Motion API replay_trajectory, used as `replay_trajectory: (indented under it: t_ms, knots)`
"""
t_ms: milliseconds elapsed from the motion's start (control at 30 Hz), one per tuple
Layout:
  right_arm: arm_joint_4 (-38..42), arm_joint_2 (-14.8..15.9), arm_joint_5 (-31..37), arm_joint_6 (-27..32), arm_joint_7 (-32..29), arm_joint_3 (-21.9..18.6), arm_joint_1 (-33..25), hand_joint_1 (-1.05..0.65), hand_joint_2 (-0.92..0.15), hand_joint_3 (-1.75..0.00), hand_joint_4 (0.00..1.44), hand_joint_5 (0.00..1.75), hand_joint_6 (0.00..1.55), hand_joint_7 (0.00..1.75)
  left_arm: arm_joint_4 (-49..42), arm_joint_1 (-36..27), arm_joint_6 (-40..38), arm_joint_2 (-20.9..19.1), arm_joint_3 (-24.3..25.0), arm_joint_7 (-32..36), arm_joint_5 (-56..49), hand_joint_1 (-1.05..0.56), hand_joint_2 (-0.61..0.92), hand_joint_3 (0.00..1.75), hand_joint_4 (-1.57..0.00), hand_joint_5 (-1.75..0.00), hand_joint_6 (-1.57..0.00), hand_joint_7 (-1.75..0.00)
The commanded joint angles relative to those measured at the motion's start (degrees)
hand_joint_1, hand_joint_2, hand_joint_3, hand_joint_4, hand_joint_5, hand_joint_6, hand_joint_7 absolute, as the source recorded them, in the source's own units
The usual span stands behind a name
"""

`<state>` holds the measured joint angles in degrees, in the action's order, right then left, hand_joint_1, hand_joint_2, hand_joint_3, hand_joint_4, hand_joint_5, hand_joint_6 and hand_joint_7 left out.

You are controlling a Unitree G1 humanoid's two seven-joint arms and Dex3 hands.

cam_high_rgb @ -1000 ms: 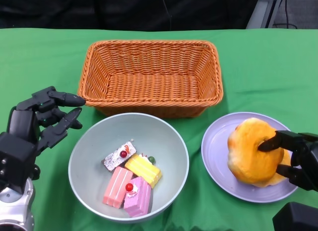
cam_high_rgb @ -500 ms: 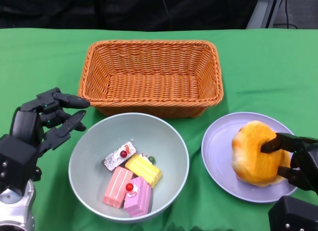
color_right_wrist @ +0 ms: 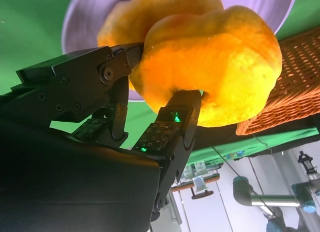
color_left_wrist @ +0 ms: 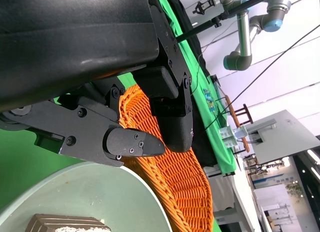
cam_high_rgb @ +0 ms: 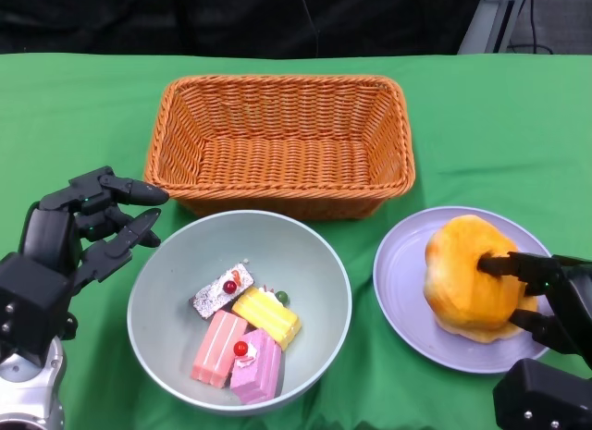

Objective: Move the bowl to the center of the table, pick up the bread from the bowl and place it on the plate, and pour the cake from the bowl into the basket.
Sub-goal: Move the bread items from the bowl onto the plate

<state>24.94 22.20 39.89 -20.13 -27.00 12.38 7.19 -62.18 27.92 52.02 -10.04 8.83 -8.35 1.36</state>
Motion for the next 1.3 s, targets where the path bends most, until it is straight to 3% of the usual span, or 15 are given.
replay_trajectory:
  t_ms: [33,500,833,1300]
  knots:
    - [-4.06,0.57,-0.61,2.73,2.07,-0.76,-1.9,-0.12,-0.8,0.0,0.59,0.35,0.84,0.01,0.43,-1.14,0.09,-0.77,0.01,-0.58,0.17,-0.26,0.92,0.26,-0.88,-1.18,-0.86,-0.81]
    - [-12.55,0.8,0.95,8.0,3.84,-0.91,-4.19,-0.25,-0.82,-0.01,0.57,0.16,0.9,0.02,0.16,-1.27,-0.26,-0.93,-0.2,-0.88,-0.14,-0.25,0.92,0.28,-0.87,-1.19,-0.86,-0.81]
    - [-21.88,1.57,2.42,14.69,11.09,-1.49,-5.72,-0.29,-0.84,-0.01,0.54,0.09,0.87,0.0,-0.23,-1.11,0.43,-0.78,-0.2,-1.19,-0.02,-0.25,0.92,0.27,-0.89,-1.2,-0.86,-0.8]
    - [-36.85,0.19,-1.91,14.51,17.36,-4.69,-10.35,-0.28,-0.83,0.0,0.68,0.12,0.84,0.01,0.24,-1.27,-0.29,-0.76,-0.25,-1.1,-0.02,-0.25,0.92,0.26,-0.88,-1.19,-0.87,-0.8]
